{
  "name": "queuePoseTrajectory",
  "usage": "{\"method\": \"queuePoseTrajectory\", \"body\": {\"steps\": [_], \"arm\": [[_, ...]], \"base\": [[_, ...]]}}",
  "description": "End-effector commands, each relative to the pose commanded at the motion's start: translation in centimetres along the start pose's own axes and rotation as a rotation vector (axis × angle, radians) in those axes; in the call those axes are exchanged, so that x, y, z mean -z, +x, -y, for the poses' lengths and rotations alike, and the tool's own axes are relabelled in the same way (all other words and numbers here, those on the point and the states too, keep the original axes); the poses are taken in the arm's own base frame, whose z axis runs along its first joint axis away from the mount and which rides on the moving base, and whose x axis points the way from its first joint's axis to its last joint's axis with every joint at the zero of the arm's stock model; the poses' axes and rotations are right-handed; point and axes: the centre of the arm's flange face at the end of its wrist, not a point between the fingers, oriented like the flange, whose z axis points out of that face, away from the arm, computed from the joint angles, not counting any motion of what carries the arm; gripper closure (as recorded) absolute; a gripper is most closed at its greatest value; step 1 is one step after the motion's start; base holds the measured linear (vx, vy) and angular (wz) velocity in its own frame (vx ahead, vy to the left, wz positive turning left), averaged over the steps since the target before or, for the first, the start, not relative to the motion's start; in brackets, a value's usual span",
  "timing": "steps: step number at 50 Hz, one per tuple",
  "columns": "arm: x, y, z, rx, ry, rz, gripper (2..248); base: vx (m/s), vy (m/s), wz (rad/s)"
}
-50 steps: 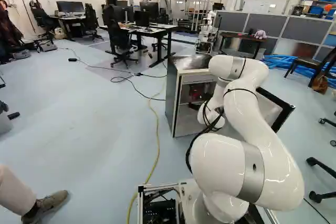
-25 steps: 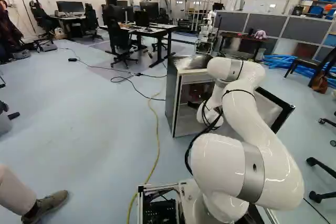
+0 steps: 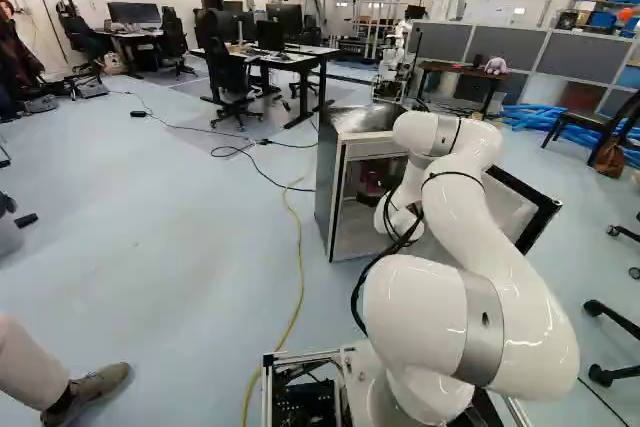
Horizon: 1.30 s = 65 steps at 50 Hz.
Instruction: Grab a drink from the fridge
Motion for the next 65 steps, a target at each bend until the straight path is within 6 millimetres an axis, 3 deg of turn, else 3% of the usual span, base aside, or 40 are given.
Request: {"method": "queuePoseTrajectory", "body": {"steps": [7, 8, 12, 13, 23, 24, 65], "arm": [[0.0, 0.0, 0.0, 0.0, 0.0, 0.0, 11], [0.0, 0.0, 0.0, 0.0, 0.0, 0.0, 24], [0.0, 0.0, 0.0, 0.0, 0.0, 0.0, 24], [0.0, 0.0, 0.0, 0.0, 0.0, 0.0, 36], [0.0, 0.0, 0.0, 0.0, 0.0, 0.0, 47], [0.0, 0.0, 0.0, 0.0, 0.0, 0.0, 60], [-1.1, -0.1, -0.1, 0.008, -0.001, -0.011, 59]], "base": [[0.0, 0.0, 0.0], [0.0, 0.0, 0.0], [0.0, 0.0, 0.0], [0.0, 0.0, 0.0], [0.0, 0.0, 0.0], [0.0, 0.0, 0.0], [0.0, 0.0, 0.0]]}}
